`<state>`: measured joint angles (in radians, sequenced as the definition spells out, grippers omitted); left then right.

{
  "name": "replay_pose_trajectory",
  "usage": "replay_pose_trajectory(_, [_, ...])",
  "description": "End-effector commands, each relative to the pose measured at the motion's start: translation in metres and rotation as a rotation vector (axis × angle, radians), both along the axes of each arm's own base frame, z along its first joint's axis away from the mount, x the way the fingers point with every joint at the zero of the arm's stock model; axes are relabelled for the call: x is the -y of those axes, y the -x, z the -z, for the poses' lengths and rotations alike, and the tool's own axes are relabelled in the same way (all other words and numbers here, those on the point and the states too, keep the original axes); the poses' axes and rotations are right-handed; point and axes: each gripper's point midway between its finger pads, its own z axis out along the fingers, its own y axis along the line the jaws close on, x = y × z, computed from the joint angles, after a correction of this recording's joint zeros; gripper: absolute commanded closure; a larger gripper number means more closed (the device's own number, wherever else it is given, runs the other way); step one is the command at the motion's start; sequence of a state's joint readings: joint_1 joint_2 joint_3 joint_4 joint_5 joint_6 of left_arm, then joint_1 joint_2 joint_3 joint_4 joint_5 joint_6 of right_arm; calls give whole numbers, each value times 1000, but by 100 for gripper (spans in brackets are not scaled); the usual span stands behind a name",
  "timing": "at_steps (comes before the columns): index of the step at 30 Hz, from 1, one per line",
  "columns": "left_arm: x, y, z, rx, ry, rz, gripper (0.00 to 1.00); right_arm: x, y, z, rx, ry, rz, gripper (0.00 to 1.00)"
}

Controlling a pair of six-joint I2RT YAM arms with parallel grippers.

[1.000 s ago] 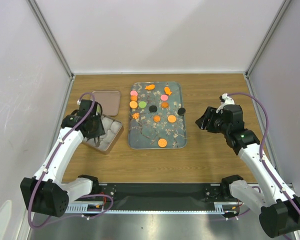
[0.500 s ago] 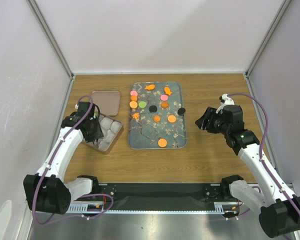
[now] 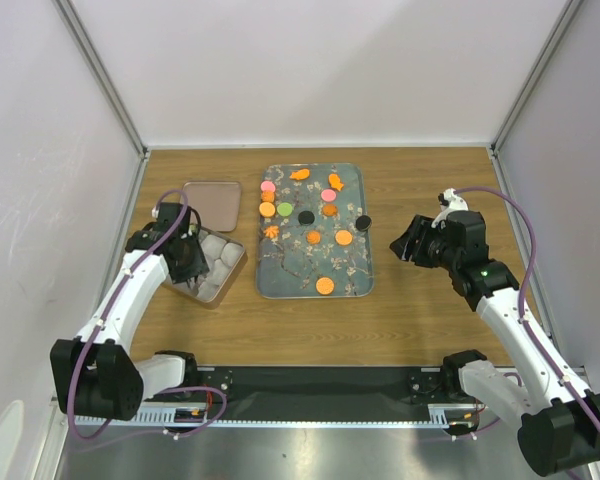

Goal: Pack the cookies

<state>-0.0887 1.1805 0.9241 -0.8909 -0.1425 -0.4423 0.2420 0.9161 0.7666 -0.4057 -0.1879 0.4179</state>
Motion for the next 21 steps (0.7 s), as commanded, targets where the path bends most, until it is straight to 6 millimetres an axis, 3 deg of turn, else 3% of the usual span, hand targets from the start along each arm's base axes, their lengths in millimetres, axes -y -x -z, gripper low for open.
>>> replay_pose_trajectory(1, [0, -10, -3, 41, 12, 9, 55, -2, -4, -12, 49, -22, -5, 43])
replay_pose_trajectory(14, [1, -7, -5, 47, 20, 10, 53, -4, -4, -10, 41, -28, -15, 43])
replay_pose_trajectory(17, [3, -7, -18, 80, 28, 13, 53, -4, -4, -10, 42, -30, -14, 43])
replay_pose_trajectory(21, [6, -5, -49, 145, 37, 48, 55, -5, -5, -10, 42, -29, -16, 43])
